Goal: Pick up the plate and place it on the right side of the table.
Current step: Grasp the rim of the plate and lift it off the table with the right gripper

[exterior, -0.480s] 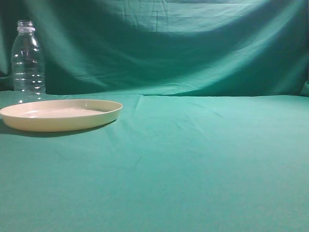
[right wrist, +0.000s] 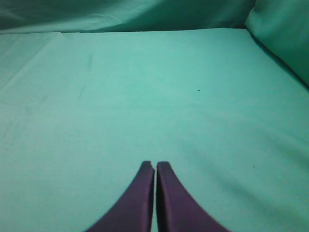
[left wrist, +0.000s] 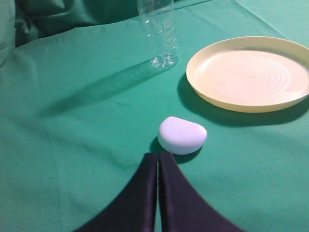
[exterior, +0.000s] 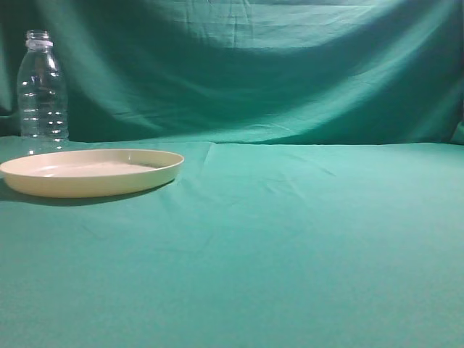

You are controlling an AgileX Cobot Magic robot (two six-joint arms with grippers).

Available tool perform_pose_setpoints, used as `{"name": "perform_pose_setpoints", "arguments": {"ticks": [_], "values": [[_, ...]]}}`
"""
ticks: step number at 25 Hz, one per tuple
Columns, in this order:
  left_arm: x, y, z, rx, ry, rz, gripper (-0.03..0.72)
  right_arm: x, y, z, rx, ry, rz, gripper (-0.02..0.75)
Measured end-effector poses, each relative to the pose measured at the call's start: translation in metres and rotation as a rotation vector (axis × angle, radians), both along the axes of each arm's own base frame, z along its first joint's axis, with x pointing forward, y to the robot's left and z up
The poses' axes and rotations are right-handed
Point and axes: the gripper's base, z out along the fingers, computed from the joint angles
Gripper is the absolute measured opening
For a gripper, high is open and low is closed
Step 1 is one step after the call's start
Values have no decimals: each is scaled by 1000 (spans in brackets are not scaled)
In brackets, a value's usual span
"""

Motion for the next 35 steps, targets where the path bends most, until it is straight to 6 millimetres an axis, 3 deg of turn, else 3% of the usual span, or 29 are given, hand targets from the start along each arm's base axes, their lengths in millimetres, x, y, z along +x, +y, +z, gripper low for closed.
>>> {"name": "perform_pose_setpoints", "arguments": {"ticks": [6, 8, 14, 16, 18, 20, 24, 29, 35], "values": [[0, 0, 0, 0, 0, 0, 0, 0, 0, 0, 4, -4, 0, 0], [0, 0, 0, 0, 0, 0, 0, 1, 2, 5, 89, -47, -2, 0], [0, 0, 0, 0, 0, 0, 0, 4, 1, 33, 252, -349, -19, 0], [0, 0, 0, 0, 0, 0, 0, 3, 1, 39, 256, -344, -16, 0], [0, 0, 0, 0, 0, 0, 0, 1, 2, 57, 248, -339, -6, 0], [0, 0, 0, 0, 0, 0, 0, 3, 3, 76, 211, -284, 6, 0], [0, 0, 0, 0, 0, 0, 0, 21, 9, 98, 144, 7, 33, 0], [0, 0, 0, 0, 0, 0, 0, 51, 15, 102, 102, 353, 50, 0], [0, 0, 0, 0, 0, 0, 0, 90, 40, 123, 85, 521, 232, 0]]}}
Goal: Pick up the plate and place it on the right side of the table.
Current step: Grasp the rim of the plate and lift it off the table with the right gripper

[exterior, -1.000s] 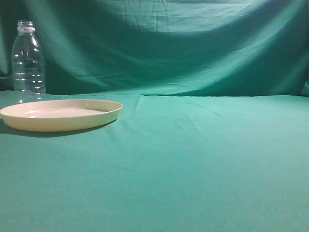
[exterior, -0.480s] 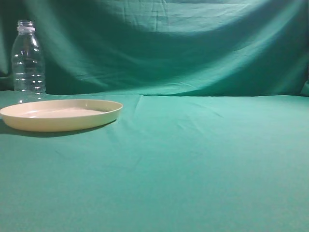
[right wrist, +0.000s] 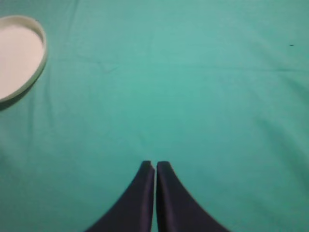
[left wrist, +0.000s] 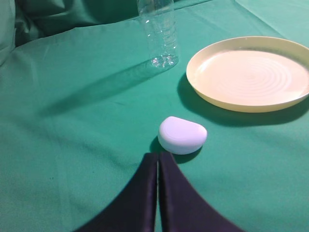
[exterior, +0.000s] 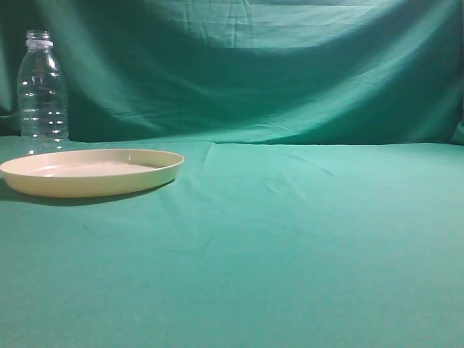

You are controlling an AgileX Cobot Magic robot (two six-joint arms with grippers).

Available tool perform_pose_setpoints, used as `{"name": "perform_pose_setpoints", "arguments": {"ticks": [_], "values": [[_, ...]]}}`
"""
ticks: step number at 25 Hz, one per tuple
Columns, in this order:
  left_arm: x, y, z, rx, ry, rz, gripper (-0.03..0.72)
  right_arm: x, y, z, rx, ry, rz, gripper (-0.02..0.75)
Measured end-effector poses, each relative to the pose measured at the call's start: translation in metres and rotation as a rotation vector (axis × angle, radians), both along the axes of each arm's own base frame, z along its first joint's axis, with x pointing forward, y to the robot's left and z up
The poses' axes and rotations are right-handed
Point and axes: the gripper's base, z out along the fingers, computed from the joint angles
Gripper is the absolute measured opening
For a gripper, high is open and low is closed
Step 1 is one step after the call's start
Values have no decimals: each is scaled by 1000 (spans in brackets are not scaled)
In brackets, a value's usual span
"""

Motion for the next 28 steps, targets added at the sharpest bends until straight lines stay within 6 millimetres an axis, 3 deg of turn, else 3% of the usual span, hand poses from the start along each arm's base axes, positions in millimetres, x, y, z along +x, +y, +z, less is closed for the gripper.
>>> {"name": "perform_pose_setpoints", "arguments": {"ticks": [5, 14, 18, 23, 28], "values": [[0, 0, 0, 0, 0, 0, 0, 35, 43, 0, -26, 112, 176, 0], [0, 0, 0, 0, 0, 0, 0, 100, 149, -13, -182, 254, 343, 0], [0, 0, 0, 0, 0, 0, 0, 127, 192, -24, -219, 253, 401, 0], [0, 0, 0, 0, 0, 0, 0, 159, 231, -47, -247, 228, 464, 0], [0, 0, 0, 0, 0, 0, 0, 188, 257, -72, -248, 195, 469, 269]]}}
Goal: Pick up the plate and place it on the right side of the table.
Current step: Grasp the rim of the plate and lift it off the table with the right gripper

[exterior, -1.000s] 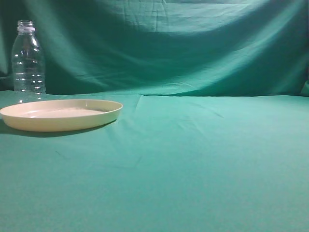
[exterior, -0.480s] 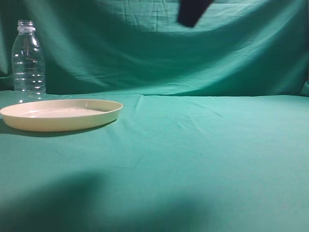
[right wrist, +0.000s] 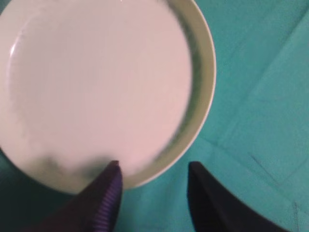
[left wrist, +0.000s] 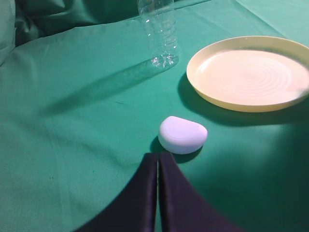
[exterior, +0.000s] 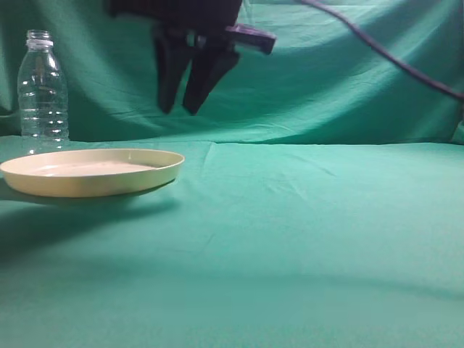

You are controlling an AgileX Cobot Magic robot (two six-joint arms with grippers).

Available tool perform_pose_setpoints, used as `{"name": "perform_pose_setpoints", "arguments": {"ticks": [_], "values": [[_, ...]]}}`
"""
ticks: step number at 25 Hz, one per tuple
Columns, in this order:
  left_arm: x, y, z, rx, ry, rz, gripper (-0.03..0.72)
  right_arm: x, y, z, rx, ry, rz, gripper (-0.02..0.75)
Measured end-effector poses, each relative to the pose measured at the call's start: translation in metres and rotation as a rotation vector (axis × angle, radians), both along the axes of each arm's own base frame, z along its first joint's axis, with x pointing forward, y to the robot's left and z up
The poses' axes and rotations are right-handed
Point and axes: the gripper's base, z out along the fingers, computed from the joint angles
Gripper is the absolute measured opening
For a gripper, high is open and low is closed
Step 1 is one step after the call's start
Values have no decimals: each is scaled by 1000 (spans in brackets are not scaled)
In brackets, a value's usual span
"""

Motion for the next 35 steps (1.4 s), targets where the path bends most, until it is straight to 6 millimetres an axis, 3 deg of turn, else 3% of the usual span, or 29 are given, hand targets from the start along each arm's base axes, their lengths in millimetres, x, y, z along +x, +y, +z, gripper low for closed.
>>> {"name": "perform_pose_setpoints", "arguments": {"ticks": [3, 5, 14, 20, 23, 24, 29, 32, 35], "values": [[0, 0, 0, 0, 0, 0, 0, 14, 10, -17, -13, -16, 0, 446], [0, 0, 0, 0, 0, 0, 0, 22, 14, -26, -26, -27, -26, 502], [0, 0, 0, 0, 0, 0, 0, 36, 22, -65, -66, -31, -39, 515], [0, 0, 0, 0, 0, 0, 0, 38, 23, -63, -54, -49, -51, 90], [0, 0, 0, 0, 0, 0, 0, 43, 23, -50, -77, -65, -72, 69], [0, 0, 0, 0, 0, 0, 0, 44, 22, -44, -111, -66, -73, 0], [0, 0, 0, 0, 0, 0, 0, 46, 6, 4, -246, -116, -60, 0], [0, 0, 0, 0, 0, 0, 0, 46, -18, 42, -254, -139, -97, 0], [0, 0, 0, 0, 0, 0, 0, 51, -55, 75, -261, -138, -173, 0]]}}
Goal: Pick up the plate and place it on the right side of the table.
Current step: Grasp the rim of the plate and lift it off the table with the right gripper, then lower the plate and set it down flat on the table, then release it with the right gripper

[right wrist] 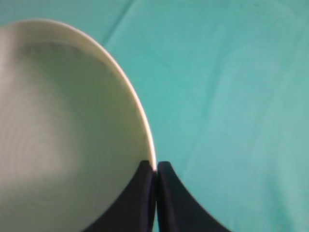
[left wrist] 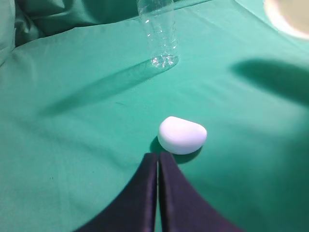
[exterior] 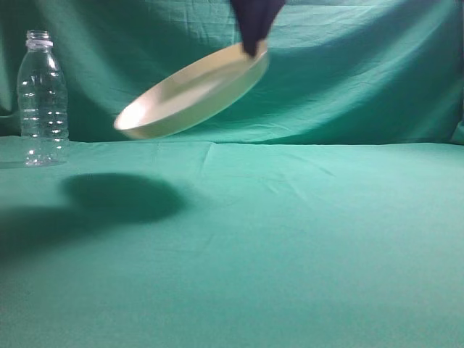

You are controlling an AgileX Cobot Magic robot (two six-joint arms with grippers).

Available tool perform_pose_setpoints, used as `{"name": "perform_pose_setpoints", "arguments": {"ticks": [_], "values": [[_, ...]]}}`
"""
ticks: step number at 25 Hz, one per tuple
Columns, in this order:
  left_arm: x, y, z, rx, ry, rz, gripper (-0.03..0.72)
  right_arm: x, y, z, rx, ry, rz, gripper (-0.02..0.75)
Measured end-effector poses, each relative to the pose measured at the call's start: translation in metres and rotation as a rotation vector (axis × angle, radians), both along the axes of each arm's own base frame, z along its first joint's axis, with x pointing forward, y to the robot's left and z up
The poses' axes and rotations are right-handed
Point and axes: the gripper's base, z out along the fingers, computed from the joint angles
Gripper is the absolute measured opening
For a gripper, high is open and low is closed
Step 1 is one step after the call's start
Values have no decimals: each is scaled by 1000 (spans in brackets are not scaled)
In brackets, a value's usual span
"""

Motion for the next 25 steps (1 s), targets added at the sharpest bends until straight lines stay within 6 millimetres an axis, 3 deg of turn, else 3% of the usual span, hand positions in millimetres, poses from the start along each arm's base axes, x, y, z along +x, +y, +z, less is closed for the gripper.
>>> {"name": "perform_pose_setpoints", "arguments": {"ticks": [4, 10, 16, 20, 25], "values": [[0, 0, 0, 0, 0, 0, 0, 10, -57, 23, -7, 2, -124, 0], [0, 0, 0, 0, 0, 0, 0, -1, -139, 12, -29, 45, -274, 0], [0, 0, 0, 0, 0, 0, 0, -24, -203, -44, -35, 127, -425, 0], [0, 0, 0, 0, 0, 0, 0, -35, -220, -80, -21, 147, -454, 0], [0, 0, 0, 0, 0, 0, 0, -32, -234, -108, 3, 156, -488, 0]]}}
